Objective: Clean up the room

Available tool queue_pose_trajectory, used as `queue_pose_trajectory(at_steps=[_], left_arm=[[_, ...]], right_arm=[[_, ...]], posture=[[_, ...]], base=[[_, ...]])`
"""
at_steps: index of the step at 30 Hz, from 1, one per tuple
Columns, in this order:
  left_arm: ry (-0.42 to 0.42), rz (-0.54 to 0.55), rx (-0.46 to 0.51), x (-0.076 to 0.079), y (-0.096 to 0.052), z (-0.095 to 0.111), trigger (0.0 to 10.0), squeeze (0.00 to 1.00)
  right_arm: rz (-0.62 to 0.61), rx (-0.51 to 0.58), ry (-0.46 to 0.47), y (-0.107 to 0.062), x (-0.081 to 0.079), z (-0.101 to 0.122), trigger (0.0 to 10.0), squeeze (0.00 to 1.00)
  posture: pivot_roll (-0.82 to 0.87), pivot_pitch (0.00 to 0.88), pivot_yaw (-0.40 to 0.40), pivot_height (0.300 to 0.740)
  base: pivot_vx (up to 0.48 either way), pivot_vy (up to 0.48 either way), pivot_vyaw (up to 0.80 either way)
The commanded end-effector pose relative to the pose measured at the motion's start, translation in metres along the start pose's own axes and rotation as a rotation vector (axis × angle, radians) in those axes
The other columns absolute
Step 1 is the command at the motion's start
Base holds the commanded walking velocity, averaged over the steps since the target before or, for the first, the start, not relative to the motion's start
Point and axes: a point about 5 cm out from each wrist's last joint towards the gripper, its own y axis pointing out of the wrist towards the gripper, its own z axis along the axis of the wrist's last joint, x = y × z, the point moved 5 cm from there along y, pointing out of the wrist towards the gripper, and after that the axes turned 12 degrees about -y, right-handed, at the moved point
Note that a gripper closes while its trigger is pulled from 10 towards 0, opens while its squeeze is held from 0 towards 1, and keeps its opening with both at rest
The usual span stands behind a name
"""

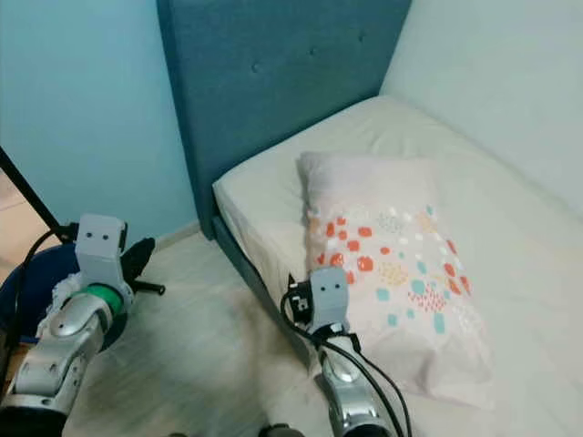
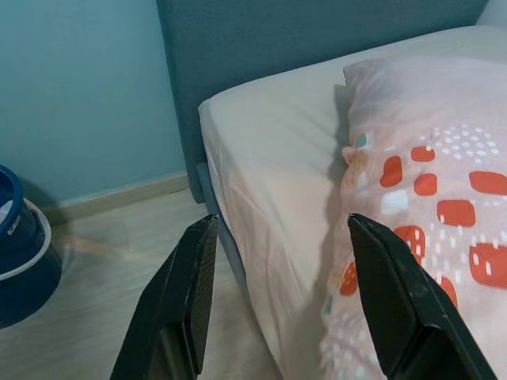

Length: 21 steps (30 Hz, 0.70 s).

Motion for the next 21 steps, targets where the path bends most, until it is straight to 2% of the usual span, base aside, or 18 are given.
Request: queue_pose_trajectory(at_steps=[1,21], left_arm=[[0.006,0.018,-0.003,-0.0021,0.0008,-0.0035,10.0,0.00],[0.026,0.047,0.015,-0.0038,0.0031,-0.0066,10.0,0.00]], right_arm=[[0.005,-0.004,-0.004,-0.0017,-0.0004,-0.0013,10.0,0.00],[0.008,-0.011,-0.007,-0.0019,0.0011,-0.0027,10.0,0.00]], posture=[[0.02,0.071,0.018,0.740],[0.02,0.065,0.019,0.740]], base=[[0.319,0.000,0.00],[0.277,0.000,0.00]])
